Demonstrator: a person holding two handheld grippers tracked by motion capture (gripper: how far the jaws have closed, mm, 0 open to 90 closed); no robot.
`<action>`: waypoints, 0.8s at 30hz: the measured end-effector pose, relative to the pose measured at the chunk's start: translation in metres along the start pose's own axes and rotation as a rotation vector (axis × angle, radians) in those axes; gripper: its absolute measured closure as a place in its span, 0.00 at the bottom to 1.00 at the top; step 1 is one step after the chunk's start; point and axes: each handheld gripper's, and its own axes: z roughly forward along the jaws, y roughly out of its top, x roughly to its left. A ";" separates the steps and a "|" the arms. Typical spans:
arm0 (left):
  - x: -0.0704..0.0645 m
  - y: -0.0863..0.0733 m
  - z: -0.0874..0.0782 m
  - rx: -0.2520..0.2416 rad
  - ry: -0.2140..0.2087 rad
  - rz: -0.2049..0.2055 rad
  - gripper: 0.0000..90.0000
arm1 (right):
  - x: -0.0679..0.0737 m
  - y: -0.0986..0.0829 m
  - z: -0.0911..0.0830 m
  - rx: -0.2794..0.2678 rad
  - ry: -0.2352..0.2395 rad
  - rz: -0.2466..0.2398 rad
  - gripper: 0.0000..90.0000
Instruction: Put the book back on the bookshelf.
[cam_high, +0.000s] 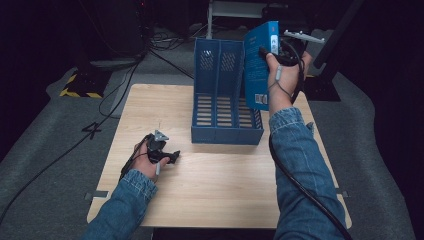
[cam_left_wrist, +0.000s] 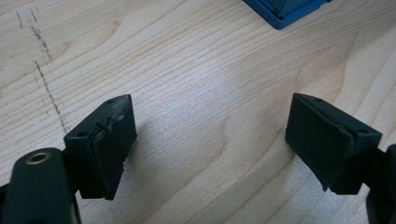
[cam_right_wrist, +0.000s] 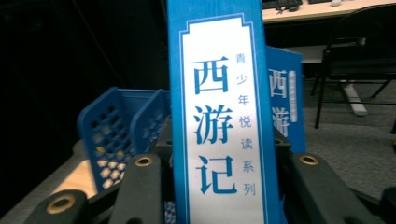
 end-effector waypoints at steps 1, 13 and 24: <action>0.000 0.000 0.000 0.000 0.001 -0.001 0.19 | 0.001 0.002 -0.004 -0.001 0.007 0.004 0.69; 0.000 0.000 0.000 0.006 -0.004 0.000 0.19 | 0.010 0.018 -0.039 -0.026 0.162 0.053 0.69; 0.000 0.000 0.000 0.000 0.000 -0.002 0.19 | -0.036 0.001 -0.020 -0.066 0.078 0.080 0.69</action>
